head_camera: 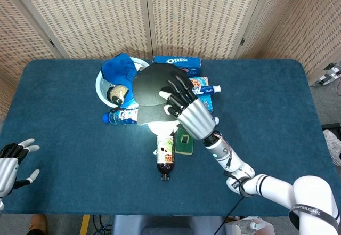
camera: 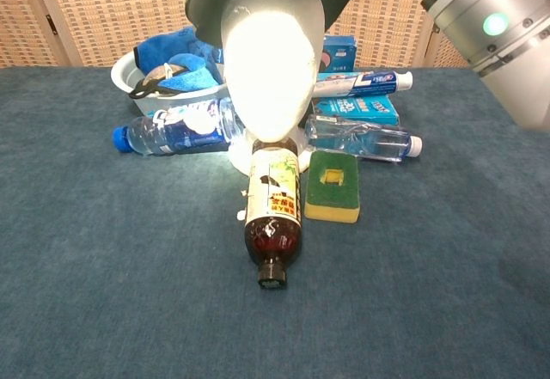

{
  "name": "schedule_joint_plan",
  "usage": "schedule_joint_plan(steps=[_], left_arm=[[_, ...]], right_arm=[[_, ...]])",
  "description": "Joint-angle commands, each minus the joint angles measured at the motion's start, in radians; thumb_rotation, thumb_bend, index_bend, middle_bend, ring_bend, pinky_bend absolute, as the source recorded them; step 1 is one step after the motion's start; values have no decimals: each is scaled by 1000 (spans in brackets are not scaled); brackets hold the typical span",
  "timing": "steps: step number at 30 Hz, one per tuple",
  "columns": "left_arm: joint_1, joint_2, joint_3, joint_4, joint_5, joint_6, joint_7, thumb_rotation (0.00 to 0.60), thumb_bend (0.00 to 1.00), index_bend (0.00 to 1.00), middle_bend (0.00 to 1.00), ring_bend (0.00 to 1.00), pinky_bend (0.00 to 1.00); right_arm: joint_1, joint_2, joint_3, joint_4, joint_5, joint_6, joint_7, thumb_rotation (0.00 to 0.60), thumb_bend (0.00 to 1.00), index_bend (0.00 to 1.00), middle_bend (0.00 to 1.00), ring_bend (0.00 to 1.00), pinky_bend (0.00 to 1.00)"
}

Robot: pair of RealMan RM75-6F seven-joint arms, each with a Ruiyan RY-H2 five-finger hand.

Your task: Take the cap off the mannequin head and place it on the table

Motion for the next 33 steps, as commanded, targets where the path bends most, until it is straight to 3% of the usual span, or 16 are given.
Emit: schedule_joint_plan(steps=[1,10,19,26,33], left_arm=[[1,0,0,0,-1,0,1,600,228,280,168,179,101],[6,4,1,-5,-2,9,2,600,228,280,168,178,101],[0,3,0,-5,2,4,3,600,228,280,168,179,101],[-9,-5,0,-5,9,-5,8,600,228,280,168,178,101],[-14,-9,2,-12,14,-10,18,600,228,280,168,179,100]], right_arm=[[20,1,22,0,22,-13,-1,600,491,743,321,33,0],[65,32,96,-19,67,-3,-5,600,491,744,321,33,0],[-23,169,110,-121,80,100,-2,600,491,744,325,39,0],[-159,273,37,-177,98,150,52,600,491,744,325,40,0],[-252,263,-55,-79,85,191,128,600,491,744,325,42,0]])
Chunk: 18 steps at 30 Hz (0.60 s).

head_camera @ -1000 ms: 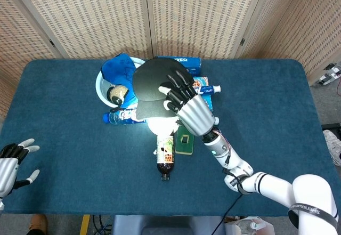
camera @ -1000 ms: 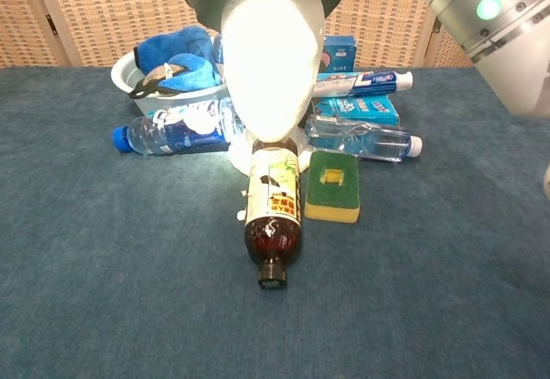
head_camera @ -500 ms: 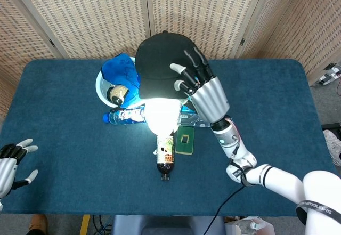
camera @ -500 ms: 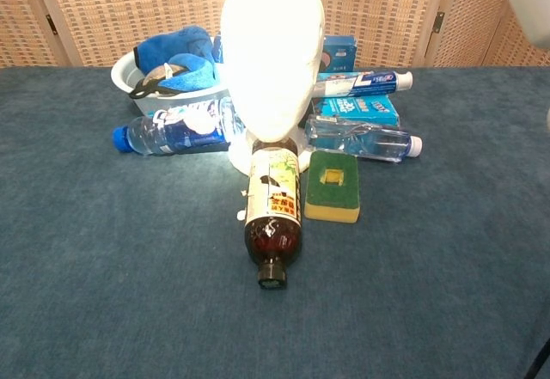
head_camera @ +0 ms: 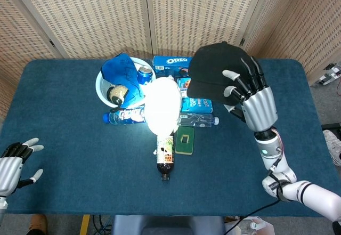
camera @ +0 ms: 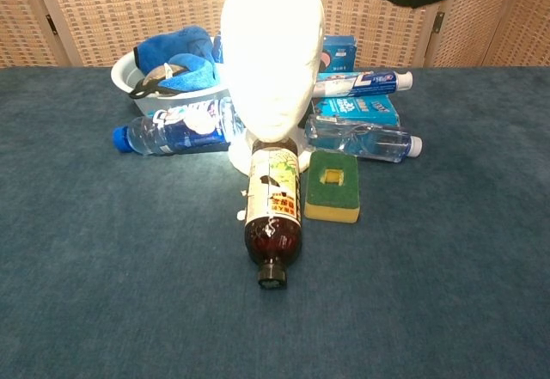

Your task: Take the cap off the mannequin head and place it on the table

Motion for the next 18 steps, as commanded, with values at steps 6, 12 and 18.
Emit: schedule_joint_plan(steps=[6,12,18], left_arm=[[-5,-4,1,-7,-2,-7,12,600,228,280,168,179,101],[-3,-3,2,-8,-6,-6,16,600,228,280,168,179,101],[-2,-2,2,-7,-15,-9,13,600,228,280,168,178,101]], right_arm=[[-66,-84,-76,197,16,8,132,600,490,744,325,42,0],[-68,-180,-103,384,32,-31,212,600,491,744,325,42,0],[-63,-266,-109,525,56,-65,292,600,491,744,325,42,0]])
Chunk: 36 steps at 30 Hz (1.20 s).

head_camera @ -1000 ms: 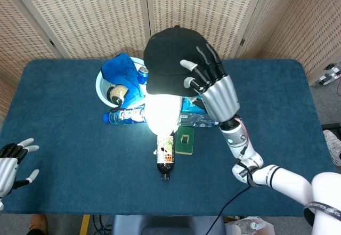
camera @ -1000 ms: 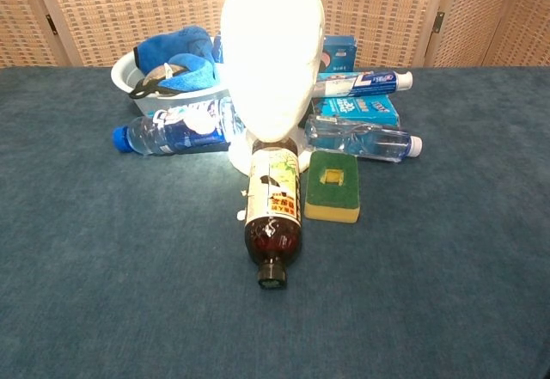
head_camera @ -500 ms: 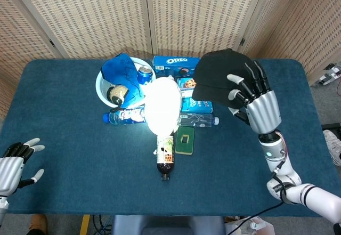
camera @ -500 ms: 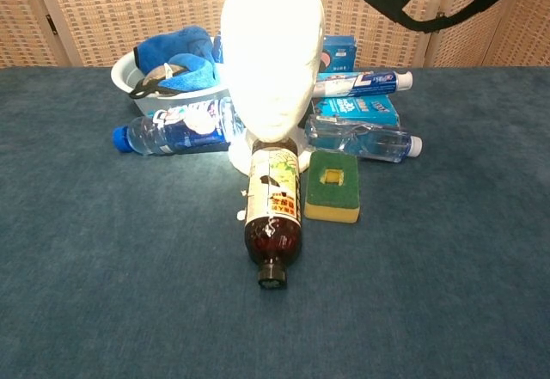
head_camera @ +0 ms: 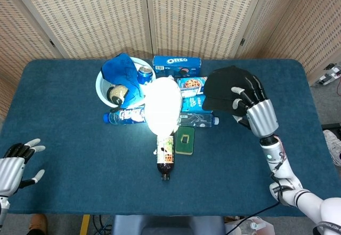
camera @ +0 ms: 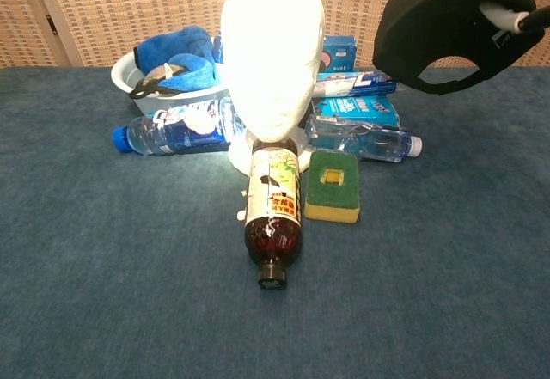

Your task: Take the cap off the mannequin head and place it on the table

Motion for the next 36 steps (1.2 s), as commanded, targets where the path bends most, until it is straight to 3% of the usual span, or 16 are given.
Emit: schedule_joint_plan(steps=[1,11,18,36], left_arm=[[1,1,0,0,-3,1,0,600,228,280,168,179,101],[0,-5,1,19,-8,-7,-17,600,228,280,168,178,101],[-2,-10,1,28,-7,-9,-23,600,228,280,168,178,101],[2,-15,5,46,-6,-7,-45,600,228,280,168,179,101]], right_arm=[[0,-57,-12,87,17,-23,43,600,491,744,325,42,0],[-27,-107,-33,232,35,-40,96,600,490,744,325,42,0],[-54,-148,-76,292,16,-32,112,600,491,744,325,42,0],[-193,-194,-162,271,-14,40,84,600,491,744,325,42,0]])
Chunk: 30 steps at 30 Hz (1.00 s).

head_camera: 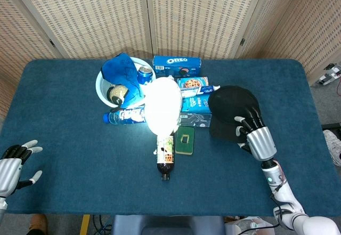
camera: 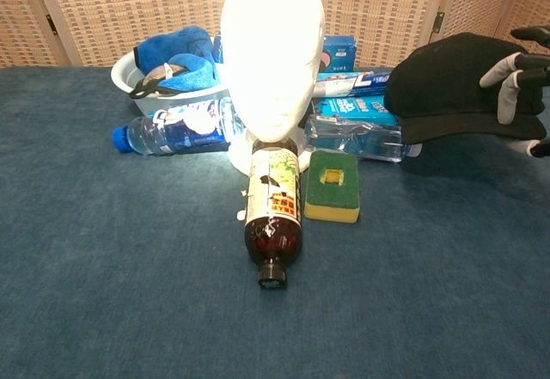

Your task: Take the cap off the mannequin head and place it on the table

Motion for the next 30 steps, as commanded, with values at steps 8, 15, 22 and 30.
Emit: schedule_joint_plan(steps=[8,15,22,30], left_arm=[[-5,-7,1,10,5,-6,-9,600,228,280,168,178,101],[-6,-8,2,11,4,-9,-6,600,228,280,168,178,101],[-5,-5,4,4,-1,-13,2,600,228,280,168,179,101],[2,3,4,0,-11,-7,6,600,228,280,168,178,101]], right_arm=[[-28,-3,17,-22,30,-25,-15,600,491,744,320,42,0],[17,-5,42,-35,61,-137,-32,600,491,706,271,42,0],[67,9,53,-81,77,-249,-92,600,484,507,176,0,0],[65,92,46,-246,96,-326,-195,600,153,171,59,0,0]])
